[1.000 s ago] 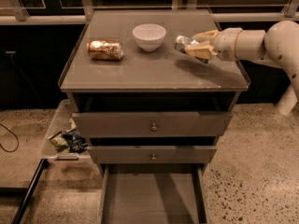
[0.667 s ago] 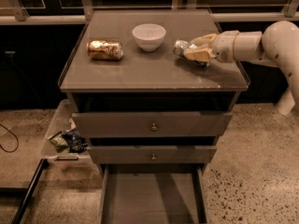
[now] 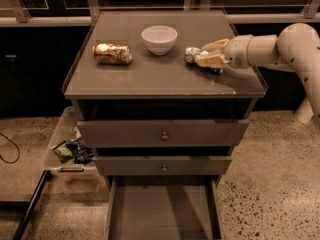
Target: Pick redbull can from bottom drawer and place on counter
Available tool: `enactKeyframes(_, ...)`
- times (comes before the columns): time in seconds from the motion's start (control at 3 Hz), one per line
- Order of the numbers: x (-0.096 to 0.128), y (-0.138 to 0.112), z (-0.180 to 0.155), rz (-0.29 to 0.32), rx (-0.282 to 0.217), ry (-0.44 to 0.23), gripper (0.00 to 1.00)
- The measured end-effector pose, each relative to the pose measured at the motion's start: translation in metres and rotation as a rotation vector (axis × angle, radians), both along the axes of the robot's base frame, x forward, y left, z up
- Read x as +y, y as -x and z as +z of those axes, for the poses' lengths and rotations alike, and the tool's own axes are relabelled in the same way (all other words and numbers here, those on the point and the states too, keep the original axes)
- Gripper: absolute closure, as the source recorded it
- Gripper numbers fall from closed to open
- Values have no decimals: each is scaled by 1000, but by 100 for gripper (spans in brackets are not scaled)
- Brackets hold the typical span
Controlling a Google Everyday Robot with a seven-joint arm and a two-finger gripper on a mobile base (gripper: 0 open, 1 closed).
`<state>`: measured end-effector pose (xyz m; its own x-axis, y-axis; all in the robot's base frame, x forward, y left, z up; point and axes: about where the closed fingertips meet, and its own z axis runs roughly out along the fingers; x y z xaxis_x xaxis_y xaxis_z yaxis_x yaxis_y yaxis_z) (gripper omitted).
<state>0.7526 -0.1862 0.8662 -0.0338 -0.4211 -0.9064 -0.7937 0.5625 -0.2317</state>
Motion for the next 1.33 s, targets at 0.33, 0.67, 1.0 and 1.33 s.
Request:
enactKeyframes(0.33,0,0,0,0,0,0,57)
enactKeyframes(0.67,0,0,0,0,0,0,34)
enactKeyframes(1.0,0,0,0,0,0,0,11)
enactKeyframes(1.33,0,0,0,0,0,0,0)
